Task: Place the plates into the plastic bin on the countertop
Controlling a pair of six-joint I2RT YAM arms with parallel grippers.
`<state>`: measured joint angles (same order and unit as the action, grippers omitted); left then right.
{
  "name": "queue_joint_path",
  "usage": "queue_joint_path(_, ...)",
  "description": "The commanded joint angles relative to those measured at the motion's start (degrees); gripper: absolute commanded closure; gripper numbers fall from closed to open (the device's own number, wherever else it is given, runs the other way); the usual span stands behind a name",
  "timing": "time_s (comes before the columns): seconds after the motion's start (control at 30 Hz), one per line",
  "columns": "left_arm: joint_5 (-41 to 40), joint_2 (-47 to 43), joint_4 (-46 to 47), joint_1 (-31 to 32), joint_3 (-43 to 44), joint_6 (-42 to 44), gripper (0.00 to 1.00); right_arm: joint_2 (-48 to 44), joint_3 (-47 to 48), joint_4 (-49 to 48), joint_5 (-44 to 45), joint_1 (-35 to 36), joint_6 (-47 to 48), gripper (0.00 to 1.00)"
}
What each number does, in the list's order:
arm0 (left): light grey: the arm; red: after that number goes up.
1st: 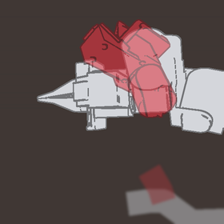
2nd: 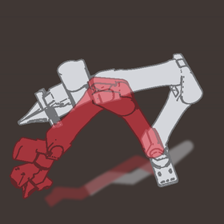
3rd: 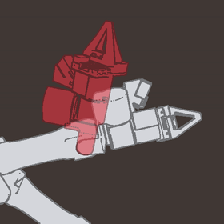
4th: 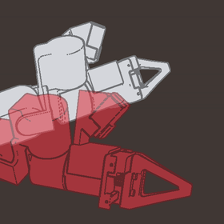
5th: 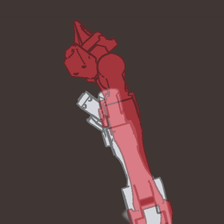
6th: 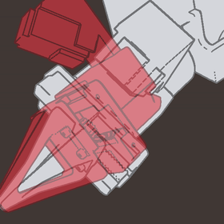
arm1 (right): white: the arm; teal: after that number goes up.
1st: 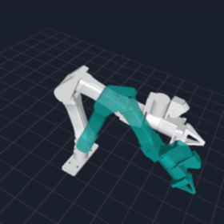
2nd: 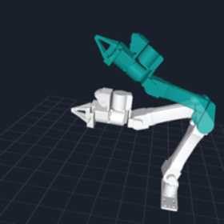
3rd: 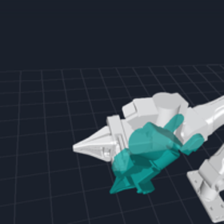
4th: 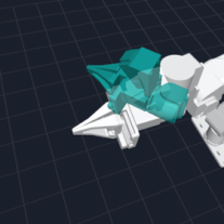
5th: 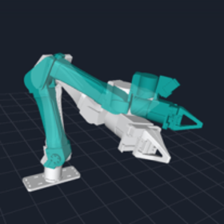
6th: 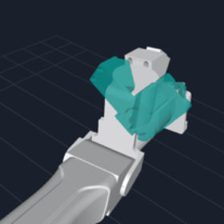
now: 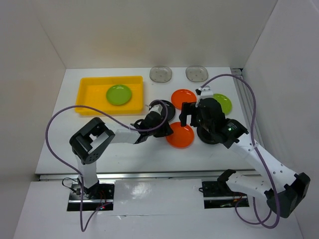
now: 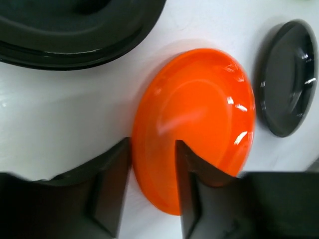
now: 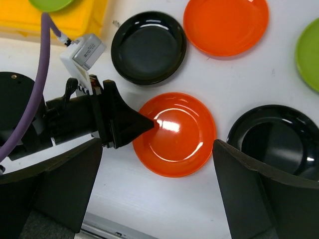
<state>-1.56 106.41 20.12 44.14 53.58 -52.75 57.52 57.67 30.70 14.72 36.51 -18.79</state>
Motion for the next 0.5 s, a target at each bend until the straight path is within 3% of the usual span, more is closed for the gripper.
queue_joint_path(0.0,-3.3,3.0,-6.0,0.8,1.4,-0.1,0.5,-0.2,-1.4,-7.6,-7.3,-2.8,-0.4,0.02)
queue_joint_path(0.03,-4.1,3.5,-6.8,0.8,2.5,-0.1,0.6,-0.2,-2.2,-8.2,-8.6,-4.0,-0.4,0.02)
queue_joint_path(0.07,-4.6,3.5,-8.2,0.8,2.5,-0.6,0.81,-0.7,-2.7,-8.2,-9.9,-6.1,-0.4,0.02)
queue_joint_path(0.13,-5.6,3.5,-10.2,0.8,4.1,-0.6,1.0,-2.1,-3.3,-8.7,-12.3,-7.8,-0.4,0.02)
queue_joint_path(0.3,-8.1,-3.6,-20.4,3.5,8.2,0.5,1.0,-3.9,-2.8,-5.9,-10.7,-10.4,0.2,0.02)
queue_joint_path(0.47,-18.2,-12.8,-41.4,1.5,19.8,1.2,1.0,-6.3,-2.3,-4.2,-3.3,-11.5,-1.2,0.01)
